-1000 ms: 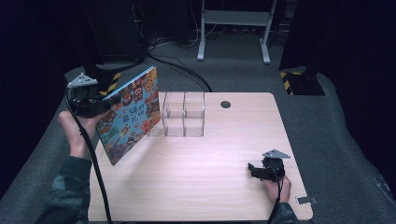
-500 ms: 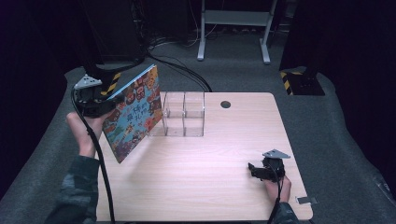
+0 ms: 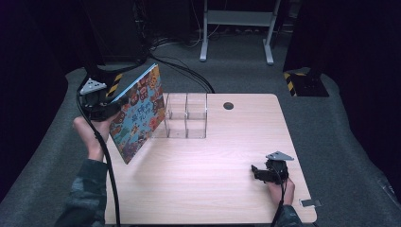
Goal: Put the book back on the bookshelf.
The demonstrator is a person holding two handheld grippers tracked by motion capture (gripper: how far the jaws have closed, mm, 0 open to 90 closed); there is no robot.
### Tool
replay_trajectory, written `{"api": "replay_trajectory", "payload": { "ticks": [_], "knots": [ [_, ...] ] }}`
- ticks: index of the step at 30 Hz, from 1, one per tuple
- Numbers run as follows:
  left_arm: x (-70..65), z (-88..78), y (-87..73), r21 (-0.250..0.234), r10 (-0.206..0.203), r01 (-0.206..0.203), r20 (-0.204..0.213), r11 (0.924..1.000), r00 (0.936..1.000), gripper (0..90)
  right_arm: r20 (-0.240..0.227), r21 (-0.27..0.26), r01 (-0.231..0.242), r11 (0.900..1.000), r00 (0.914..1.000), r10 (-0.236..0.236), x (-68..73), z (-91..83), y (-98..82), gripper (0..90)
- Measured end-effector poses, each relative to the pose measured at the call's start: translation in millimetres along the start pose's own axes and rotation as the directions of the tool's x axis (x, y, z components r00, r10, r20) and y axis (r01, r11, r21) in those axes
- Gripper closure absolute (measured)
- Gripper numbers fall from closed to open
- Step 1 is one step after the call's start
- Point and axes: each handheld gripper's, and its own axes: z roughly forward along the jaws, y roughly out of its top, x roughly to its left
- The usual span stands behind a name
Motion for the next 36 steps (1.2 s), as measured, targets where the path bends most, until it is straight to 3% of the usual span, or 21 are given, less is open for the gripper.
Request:
{"api": "replay_trajectory", "payload": {
  "ticks": [36],
  "knots": [
    [-13.9, 31.4, -14.8, -0.053, -0.011, 0.008, -0.045, 0.9985, 0.9989, 80.3, -0.003, -0.009, 0.013, 1.0, 0.9999, -0.013, -1.0, 0.8, 0.3, 17.5]
  ]
}}
